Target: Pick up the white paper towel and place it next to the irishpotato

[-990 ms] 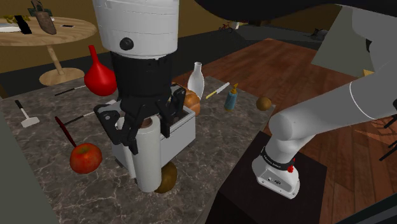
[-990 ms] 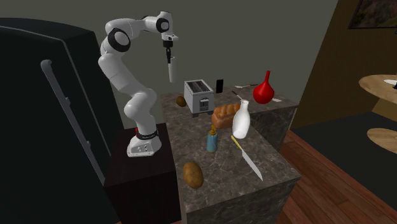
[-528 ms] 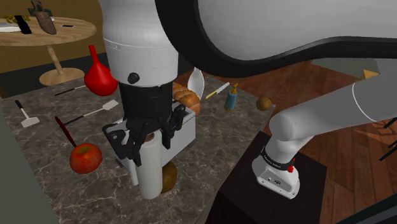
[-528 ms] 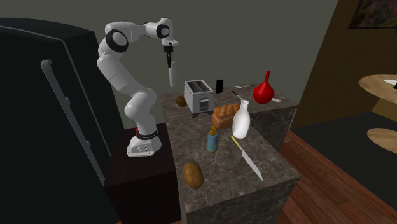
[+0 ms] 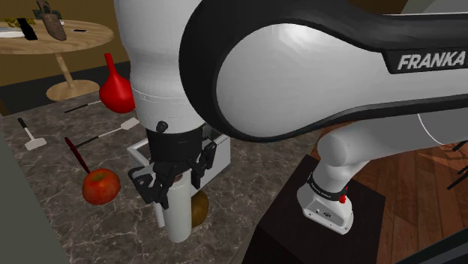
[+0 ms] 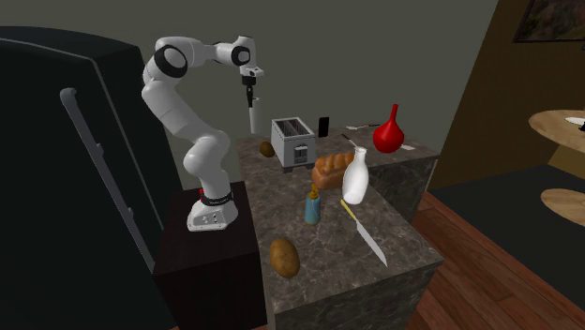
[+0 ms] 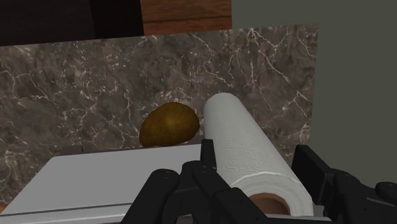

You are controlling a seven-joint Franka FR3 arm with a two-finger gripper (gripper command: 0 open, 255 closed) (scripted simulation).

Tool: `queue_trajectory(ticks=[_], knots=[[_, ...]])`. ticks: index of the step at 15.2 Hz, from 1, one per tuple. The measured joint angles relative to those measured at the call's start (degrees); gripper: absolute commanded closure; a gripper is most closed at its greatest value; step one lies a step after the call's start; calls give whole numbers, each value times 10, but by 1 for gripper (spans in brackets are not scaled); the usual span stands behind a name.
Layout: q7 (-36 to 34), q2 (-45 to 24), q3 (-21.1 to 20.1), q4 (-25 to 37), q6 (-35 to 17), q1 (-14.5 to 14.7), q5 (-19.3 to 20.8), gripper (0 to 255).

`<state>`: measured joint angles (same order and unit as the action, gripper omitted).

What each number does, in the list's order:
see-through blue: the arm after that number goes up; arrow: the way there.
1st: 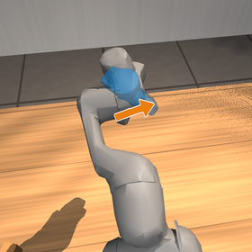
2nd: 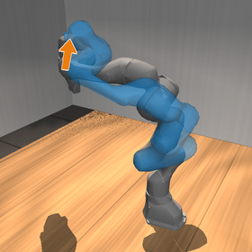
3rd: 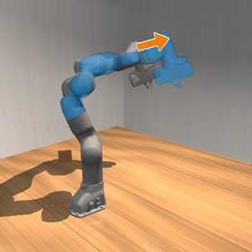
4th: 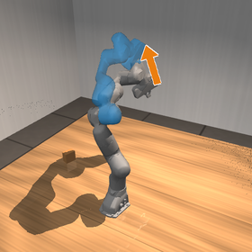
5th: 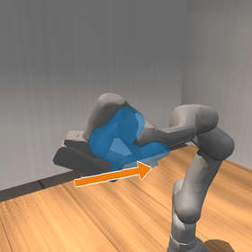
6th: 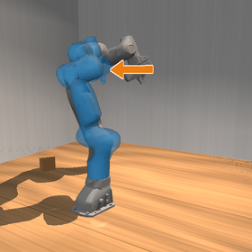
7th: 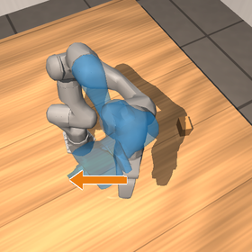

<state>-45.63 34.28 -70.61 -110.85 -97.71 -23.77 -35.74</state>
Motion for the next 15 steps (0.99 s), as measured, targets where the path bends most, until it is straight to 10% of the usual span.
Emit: queue_trajectory(ticks=[15], knots=[[25, 9, -62, -91, -101, -12, -37, 255]])
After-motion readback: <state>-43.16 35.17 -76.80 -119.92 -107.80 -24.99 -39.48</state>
